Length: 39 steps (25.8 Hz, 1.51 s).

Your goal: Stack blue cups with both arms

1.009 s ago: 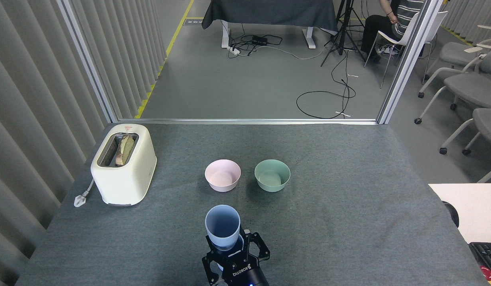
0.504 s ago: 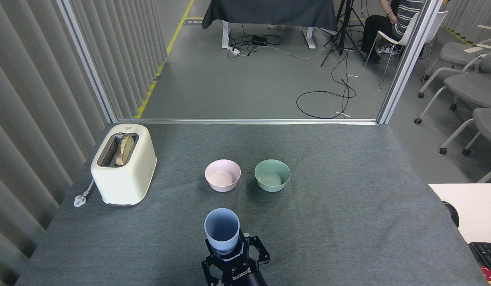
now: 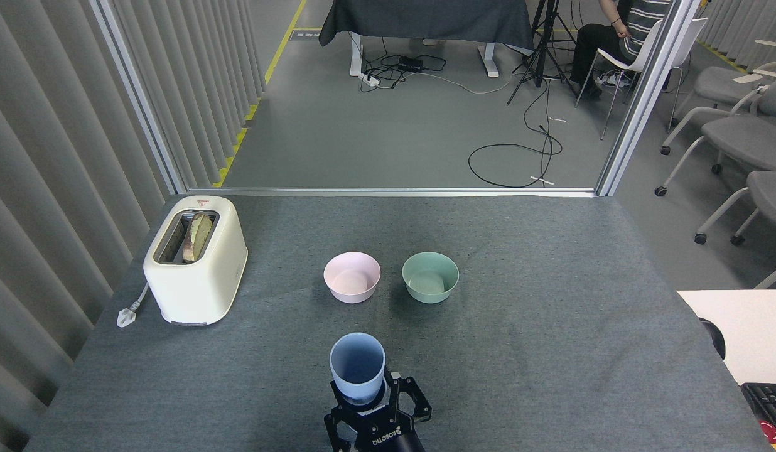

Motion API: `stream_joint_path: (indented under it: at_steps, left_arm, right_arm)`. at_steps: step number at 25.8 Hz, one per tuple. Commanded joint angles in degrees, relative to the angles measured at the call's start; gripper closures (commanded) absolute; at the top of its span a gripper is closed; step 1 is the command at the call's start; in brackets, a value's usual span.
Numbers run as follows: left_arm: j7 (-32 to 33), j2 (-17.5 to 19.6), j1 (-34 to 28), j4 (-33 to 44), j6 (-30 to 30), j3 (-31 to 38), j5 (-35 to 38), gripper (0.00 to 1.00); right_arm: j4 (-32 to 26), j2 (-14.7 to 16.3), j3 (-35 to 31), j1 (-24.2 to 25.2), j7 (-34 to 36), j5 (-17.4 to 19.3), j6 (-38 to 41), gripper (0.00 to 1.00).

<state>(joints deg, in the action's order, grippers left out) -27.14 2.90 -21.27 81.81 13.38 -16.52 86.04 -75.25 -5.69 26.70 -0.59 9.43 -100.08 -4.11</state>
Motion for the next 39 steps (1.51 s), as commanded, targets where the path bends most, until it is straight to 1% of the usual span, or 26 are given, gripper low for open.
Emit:
stream_joint_path:
  at_steps: [1, 5, 8, 12, 13, 15, 16, 18, 19, 22, 24, 26, 30, 33, 39]
  left_arm:
    - [0.0, 0.0, 0.0, -0.1, 0.0, 0.0, 0.0, 0.0]
    - [0.0, 0.0, 0.0, -0.1, 0.0, 0.0, 0.0, 0.0]
    - [0.0, 0.0, 0.0, -0.1, 0.0, 0.0, 0.0, 0.0]
    - [0.0, 0.0, 0.0, 0.0, 0.0, 0.0, 0.0, 0.0]
    - [0.0, 0.0, 0.0, 0.0, 0.0, 0.0, 0.0, 0.0]
    - [0.0, 0.0, 0.0, 0.0, 0.0, 0.0, 0.0, 0.0]
    - [0.0, 0.0, 0.0, 0.0, 0.0, 0.1, 0.0, 0.0]
    - [0.0, 0.0, 0.0, 0.2, 0.0, 0.7, 0.0, 0.0]
    - [0.0, 0.0, 0.0, 0.2, -0.1, 1.1, 0.0, 0.0]
    - [0.0, 0.0, 0.1, 0.2, -0.1, 1.4, 0.0, 0.0]
    - [0.0, 0.0, 0.1, 0.3, -0.2, 1.4, 0.0, 0.0]
    - [0.0, -0.1, 0.3, 0.5, -0.2, 1.4, 0.0, 0.0]
    - [0.0, -0.1, 0.5, 2.2, -0.2, 1.4, 0.0, 0.0]
    - [0.0, 0.0, 0.5, 2.4, -0.2, 1.4, 0.0, 0.0]
    - [0.0, 0.1, 0.4, 2.4, -0.2, 2.1, 0.0, 0.0]
  right_arm:
    - [0.1, 0.0, -0.1, -0.1, -0.5, 0.2, 0.1, 0.01]
    - [0.0, 0.0, 0.1, 0.0, -0.3, 0.1, 0.2, 0.0]
    - [-1.7, 0.0, 0.4, 0.0, 0.8, 0.2, 0.8, 0.0]
    - [-7.7, -0.1, 0.0, -0.2, 7.1, 0.9, 1.0, 0.0]
    - [-9.3, 0.0, -0.2, -0.4, 7.5, 2.2, 0.9, 0.0]
    - [-12.0, 0.7, -1.3, -0.8, 7.5, 6.4, 0.5, 0.0]
    - [-13.2, 1.5, -3.7, -0.5, 7.4, 8.1, 0.5, 0.0]
    - [-14.1, 3.4, -8.3, 0.6, 7.4, 9.6, 0.9, 0.0]
    - [-14.0, 4.9, -10.3, 1.8, 7.4, 9.7, 0.9, 0.0]
    - [-14.0, 9.9, -13.8, 8.9, 8.3, 9.8, 1.1, 0.0]
    - [-14.0, 11.6, -14.7, 13.2, 10.7, 9.9, 1.1, 0.0]
    - [-13.7, 11.7, -15.6, 16.4, 12.6, 9.9, 1.1, 0.0]
    - [-13.4, 11.5, -16.4, 20.2, 12.9, 9.9, 1.0, 0.0]
    - [-13.4, 11.8, -16.6, 21.1, 12.8, 9.9, 1.0, 0.0]
    - [-13.5, 12.3, -17.1, 24.3, 13.2, 9.8, 1.1, 0.0]
